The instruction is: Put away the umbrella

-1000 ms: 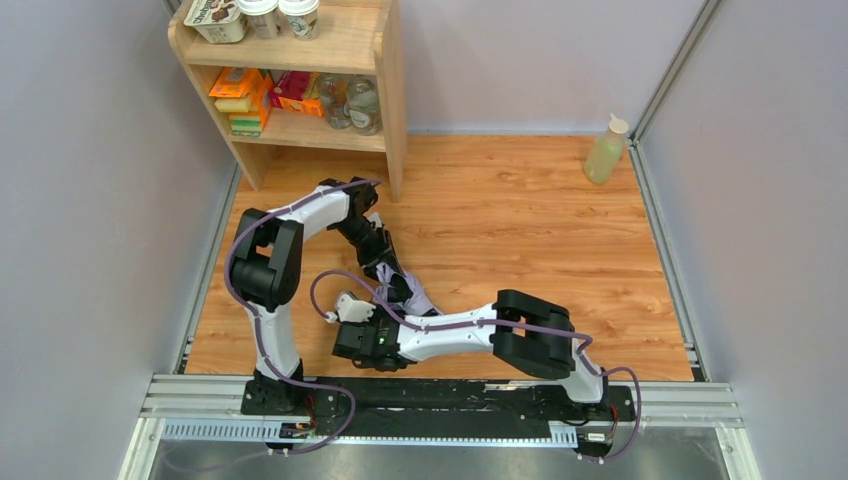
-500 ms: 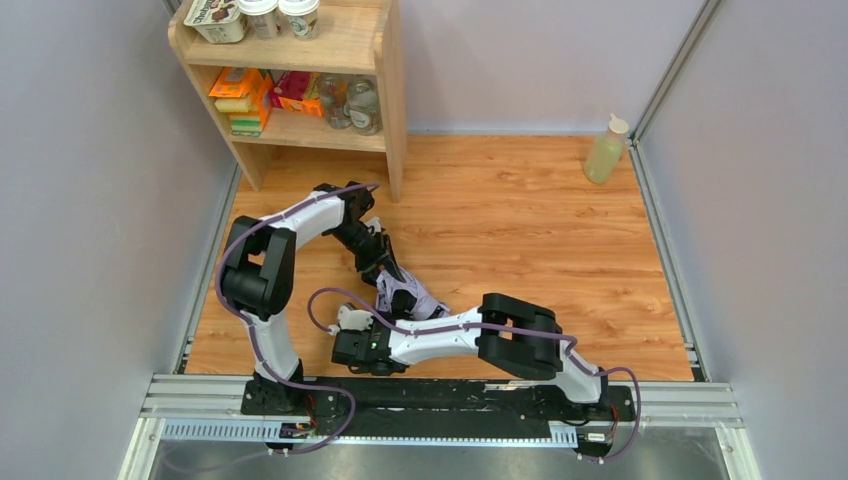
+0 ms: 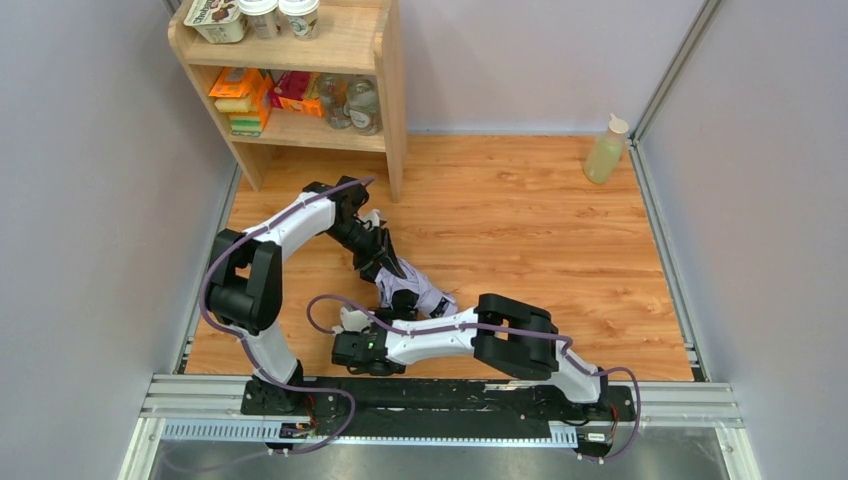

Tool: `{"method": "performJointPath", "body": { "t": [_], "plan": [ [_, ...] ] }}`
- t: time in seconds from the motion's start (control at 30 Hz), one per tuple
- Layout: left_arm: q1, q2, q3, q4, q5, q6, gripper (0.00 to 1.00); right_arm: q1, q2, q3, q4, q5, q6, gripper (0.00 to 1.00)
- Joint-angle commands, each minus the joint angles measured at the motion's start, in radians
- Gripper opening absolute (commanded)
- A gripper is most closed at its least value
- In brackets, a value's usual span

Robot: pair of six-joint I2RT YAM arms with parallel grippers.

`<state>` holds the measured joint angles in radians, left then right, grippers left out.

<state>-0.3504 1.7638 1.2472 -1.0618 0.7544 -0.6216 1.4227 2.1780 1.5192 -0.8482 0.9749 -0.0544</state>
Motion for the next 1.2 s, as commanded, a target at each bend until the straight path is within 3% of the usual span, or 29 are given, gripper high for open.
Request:
{"method": "performJointPath", "body": {
  "t": [0.0,0.3,0.53,0.8,1.17],
  "plan": [
    [-0.002,-0.053,-0.075,-0.242,-0.112,0.088,0.0,-0.057,0.003,-0.022,-0.158,0.304,-0.058,0.0],
    [-0.001,-0.078,-0.134,-0.19,-0.104,0.082,0.0,-0.088,-0.007,0.004,-0.253,0.352,0.034,0.0],
    [-0.002,-0.064,-0.195,-0.043,-0.164,0.082,0.0,-0.11,-0.024,-0.036,-0.042,0.248,-0.001,0.0],
    [-0.001,0.051,-0.294,0.118,-0.245,0.122,0.0,-0.154,-0.05,-0.189,0.199,0.127,-0.006,0.0],
    [-0.001,0.056,-0.379,0.129,-0.483,0.118,0.0,-0.145,-0.173,-0.301,0.293,-0.329,0.013,0.0]
  ]
}}
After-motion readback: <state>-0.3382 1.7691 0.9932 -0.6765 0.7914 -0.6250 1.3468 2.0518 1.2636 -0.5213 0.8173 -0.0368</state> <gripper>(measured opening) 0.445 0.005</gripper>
